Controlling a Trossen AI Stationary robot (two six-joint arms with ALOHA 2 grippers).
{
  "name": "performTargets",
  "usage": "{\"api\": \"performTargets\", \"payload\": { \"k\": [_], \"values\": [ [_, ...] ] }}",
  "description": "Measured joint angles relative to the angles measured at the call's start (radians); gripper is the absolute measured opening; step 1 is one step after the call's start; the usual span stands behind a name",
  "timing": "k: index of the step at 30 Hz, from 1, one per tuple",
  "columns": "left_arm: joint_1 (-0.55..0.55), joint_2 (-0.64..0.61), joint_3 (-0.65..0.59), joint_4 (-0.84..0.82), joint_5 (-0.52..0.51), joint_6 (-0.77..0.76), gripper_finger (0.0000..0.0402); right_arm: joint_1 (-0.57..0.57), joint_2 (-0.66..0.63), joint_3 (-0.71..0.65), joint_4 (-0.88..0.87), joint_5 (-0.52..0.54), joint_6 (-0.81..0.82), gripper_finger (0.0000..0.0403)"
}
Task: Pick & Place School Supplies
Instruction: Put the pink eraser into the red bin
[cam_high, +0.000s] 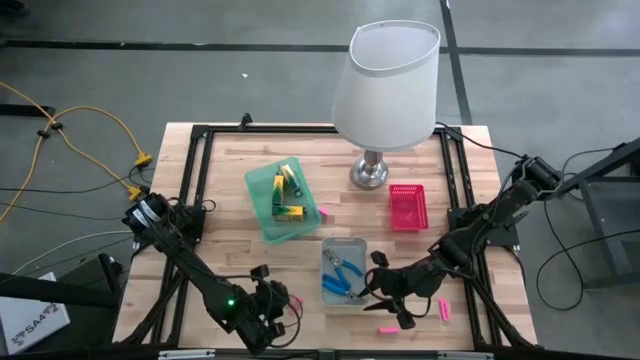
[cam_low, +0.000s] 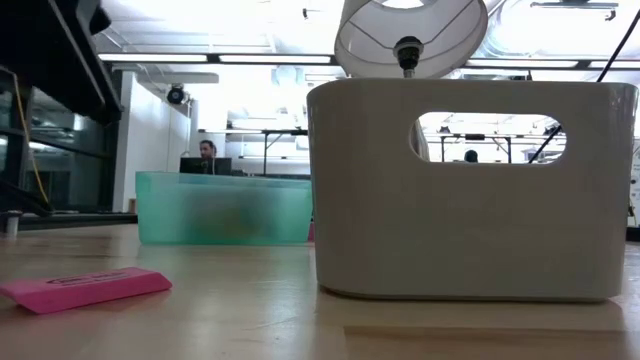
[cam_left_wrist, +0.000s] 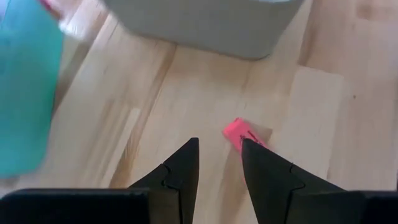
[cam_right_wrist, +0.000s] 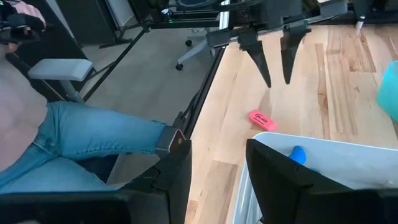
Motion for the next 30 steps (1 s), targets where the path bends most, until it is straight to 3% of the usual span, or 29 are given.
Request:
{"api": "performTargets", "payload": {
  "k": [12,21,30],
  "values": [
    [0.03,0.0,0.003,-0.007,0.154,-0.193,0.0101,0.0,0.0,0.0,0.0,0.0,-0.053,0.0144],
    [0.073,0.057,0.004,0.01,0.301,-0.189,0.01,0.0,0.0,0.0,-0.017,-0.022,-0.053,0.0144],
    [0.066,0.08,0.044,0.064,0.255,-0.201,0.0099,-0.005,0.0,0.0,-0.029,-0.027,-0.072,0.0144]
  ]
}}
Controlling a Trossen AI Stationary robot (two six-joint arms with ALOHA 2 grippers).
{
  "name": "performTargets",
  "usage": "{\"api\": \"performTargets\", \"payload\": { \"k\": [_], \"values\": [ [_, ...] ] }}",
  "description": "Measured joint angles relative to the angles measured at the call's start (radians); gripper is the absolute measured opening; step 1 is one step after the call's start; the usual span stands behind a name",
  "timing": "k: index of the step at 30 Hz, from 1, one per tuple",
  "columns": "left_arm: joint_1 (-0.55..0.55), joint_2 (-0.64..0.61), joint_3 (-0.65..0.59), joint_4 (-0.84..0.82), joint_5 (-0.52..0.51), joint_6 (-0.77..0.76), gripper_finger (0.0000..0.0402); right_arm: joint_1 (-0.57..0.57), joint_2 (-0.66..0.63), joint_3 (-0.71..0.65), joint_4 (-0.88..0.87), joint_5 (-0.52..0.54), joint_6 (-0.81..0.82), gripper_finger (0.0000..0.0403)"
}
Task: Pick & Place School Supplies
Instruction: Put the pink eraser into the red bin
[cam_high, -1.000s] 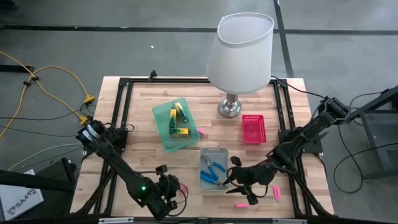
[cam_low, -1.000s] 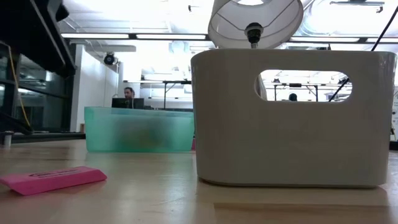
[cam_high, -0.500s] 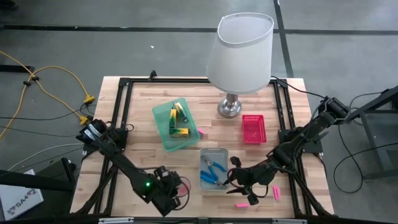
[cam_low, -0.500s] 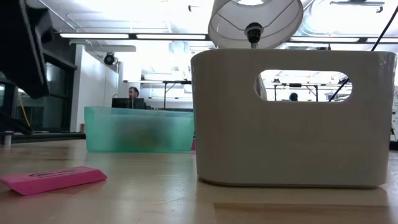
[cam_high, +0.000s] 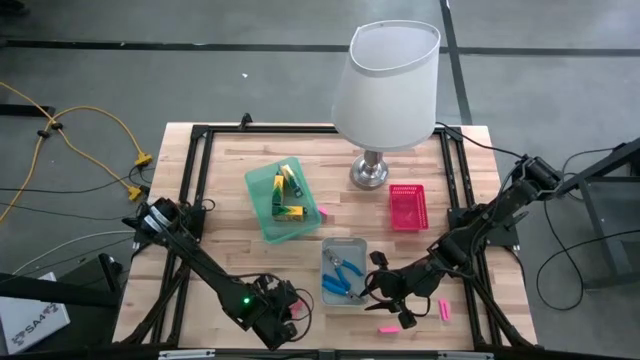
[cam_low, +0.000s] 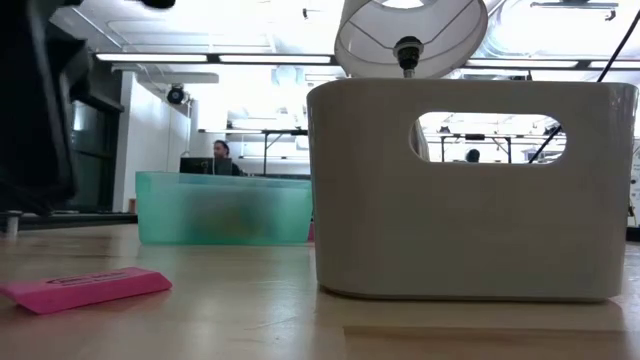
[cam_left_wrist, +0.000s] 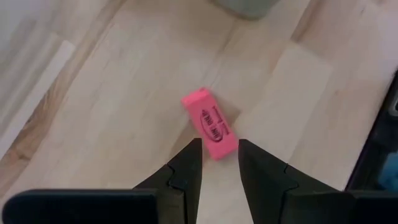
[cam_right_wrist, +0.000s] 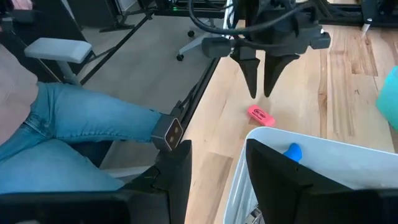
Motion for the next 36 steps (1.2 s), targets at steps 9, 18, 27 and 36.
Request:
{"api": "performTargets", "payload": {
  "k": [9,18,27,36],
  "values": [
    [0.023,0.0,0.01,-0.078,0.076,-0.157,0.0099,0.0,0.0,0.0,-0.003,-0.003,0.0,0.0144],
    [0.04,0.0,0.009,-0.088,0.108,-0.2,0.0119,0.001,0.0,0.0,-0.011,-0.029,-0.008,0.0144],
    [0.062,0.0,0.009,-0.057,0.109,-0.209,0.0179,0.001,0.0,0.0,-0.018,-0.052,-0.016,0.0144],
    [0.076,0.077,0.008,0.013,0.182,-0.225,0.0184,0.001,0.0,0.0,-0.027,-0.071,-0.026,0.0144]
  ]
}}
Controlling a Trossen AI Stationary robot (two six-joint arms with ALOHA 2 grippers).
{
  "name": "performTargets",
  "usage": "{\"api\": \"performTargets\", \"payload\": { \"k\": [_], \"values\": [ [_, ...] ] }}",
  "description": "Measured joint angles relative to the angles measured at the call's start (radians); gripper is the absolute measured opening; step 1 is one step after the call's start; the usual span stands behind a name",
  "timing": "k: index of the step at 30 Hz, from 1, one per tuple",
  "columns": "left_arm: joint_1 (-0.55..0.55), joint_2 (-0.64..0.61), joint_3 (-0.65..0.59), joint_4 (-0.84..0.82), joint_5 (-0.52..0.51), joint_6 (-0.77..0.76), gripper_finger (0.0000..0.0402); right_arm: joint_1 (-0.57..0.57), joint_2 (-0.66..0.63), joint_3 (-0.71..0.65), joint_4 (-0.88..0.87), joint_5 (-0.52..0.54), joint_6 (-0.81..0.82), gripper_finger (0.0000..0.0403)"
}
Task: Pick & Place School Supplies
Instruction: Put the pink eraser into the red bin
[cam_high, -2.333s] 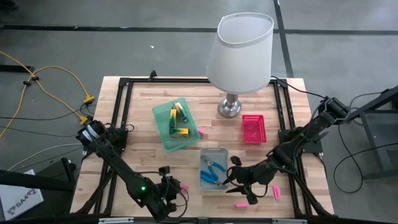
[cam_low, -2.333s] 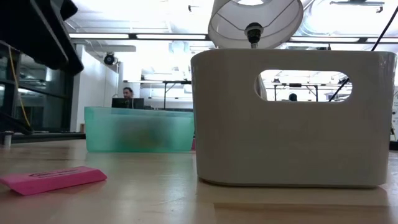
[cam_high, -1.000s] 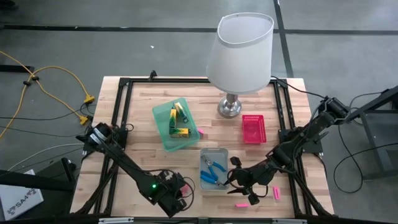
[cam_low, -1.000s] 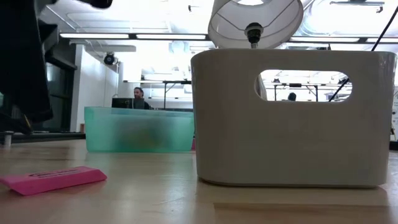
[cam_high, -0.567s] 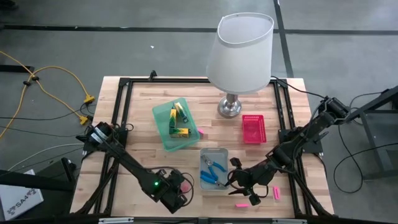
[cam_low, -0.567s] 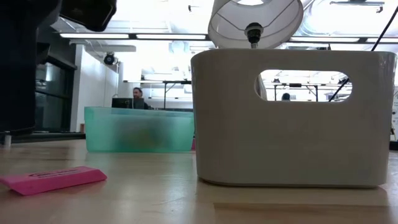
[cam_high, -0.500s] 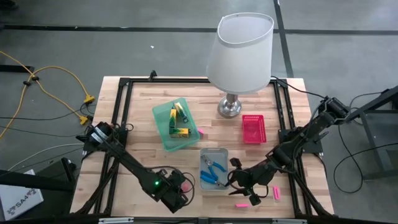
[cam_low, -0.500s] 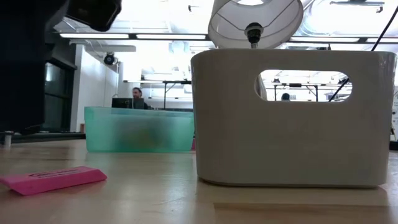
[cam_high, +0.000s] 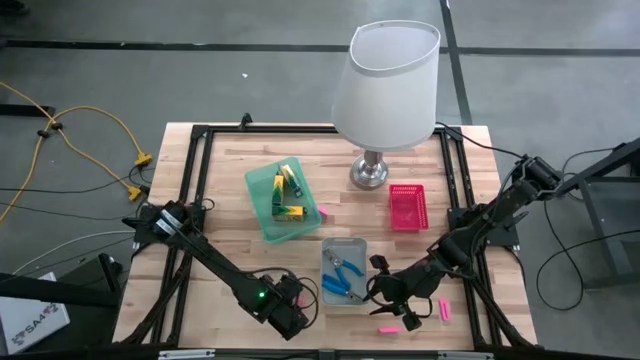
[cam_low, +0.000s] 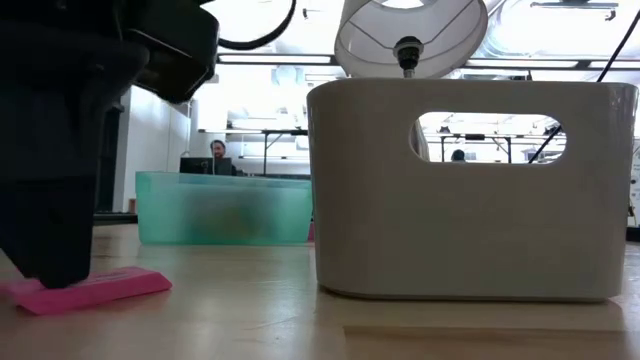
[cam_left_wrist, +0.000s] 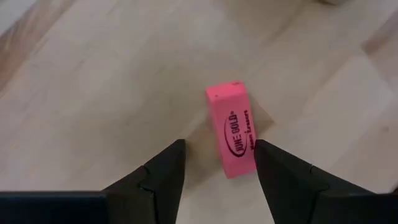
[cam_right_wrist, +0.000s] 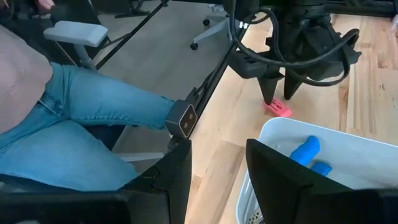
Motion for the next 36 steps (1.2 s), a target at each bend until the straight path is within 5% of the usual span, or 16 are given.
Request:
{"api": "performTargets", "payload": {
  "k": [36],
  "values": [
    [0.022,0.061,0.003,0.084,0.057,-0.016,0.0162,0.0,0.0,0.0,-0.004,-0.007,0.004,0.0144]
  ]
}}
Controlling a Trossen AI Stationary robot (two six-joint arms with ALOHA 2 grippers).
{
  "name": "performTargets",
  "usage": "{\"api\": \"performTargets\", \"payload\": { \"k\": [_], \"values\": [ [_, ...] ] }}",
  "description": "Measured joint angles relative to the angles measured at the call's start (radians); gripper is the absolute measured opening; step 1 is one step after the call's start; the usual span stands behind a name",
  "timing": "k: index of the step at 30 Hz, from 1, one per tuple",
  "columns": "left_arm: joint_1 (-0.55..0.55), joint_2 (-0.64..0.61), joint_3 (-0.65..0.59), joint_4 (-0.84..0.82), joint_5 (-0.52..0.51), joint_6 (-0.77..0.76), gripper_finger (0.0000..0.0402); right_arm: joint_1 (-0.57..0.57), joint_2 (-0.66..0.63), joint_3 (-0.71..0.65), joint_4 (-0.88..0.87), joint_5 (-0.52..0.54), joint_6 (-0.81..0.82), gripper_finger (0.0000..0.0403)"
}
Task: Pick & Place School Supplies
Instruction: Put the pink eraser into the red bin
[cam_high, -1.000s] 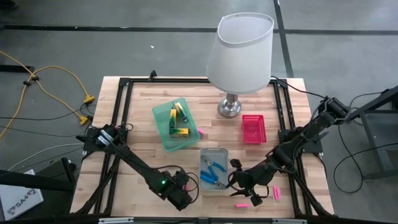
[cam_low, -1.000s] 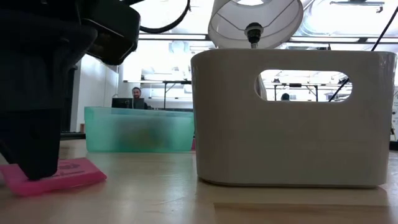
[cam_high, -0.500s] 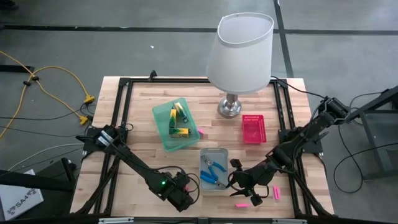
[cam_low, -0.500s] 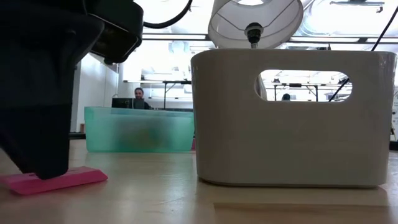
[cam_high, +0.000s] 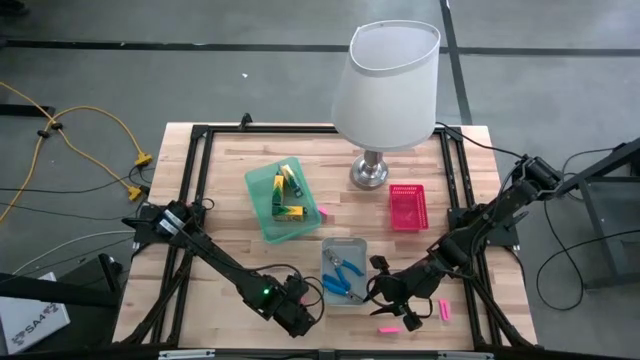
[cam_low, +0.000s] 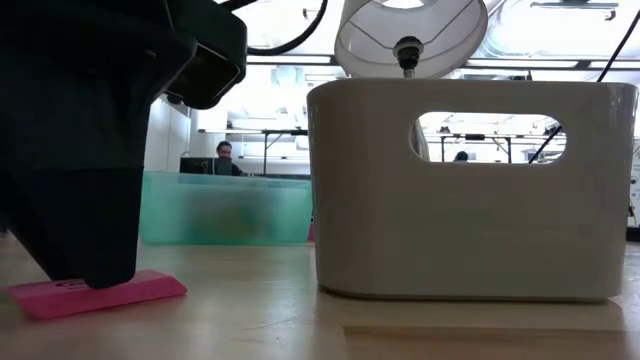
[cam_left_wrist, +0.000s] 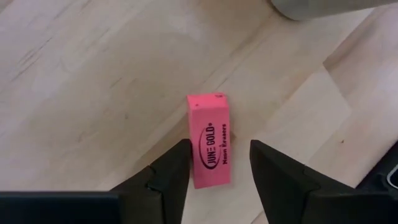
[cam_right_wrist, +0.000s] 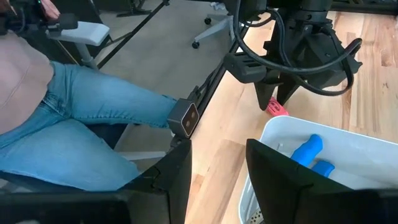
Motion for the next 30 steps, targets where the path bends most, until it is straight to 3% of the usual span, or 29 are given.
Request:
{"api": "performTargets", "payload": {
  "k": [6,30],
  "values": [
    [0.0,0.005,0.0,-0.042,0.004,0.007,0.0139,0.0,0.0,0.0,0.0,-0.019,0.0,0.0144],
    [0.003,0.054,-0.001,-0.064,0.044,0.036,0.0138,0.01,0.0,0.0,-0.001,-0.021,0.015,0.0144]
  ]
}}
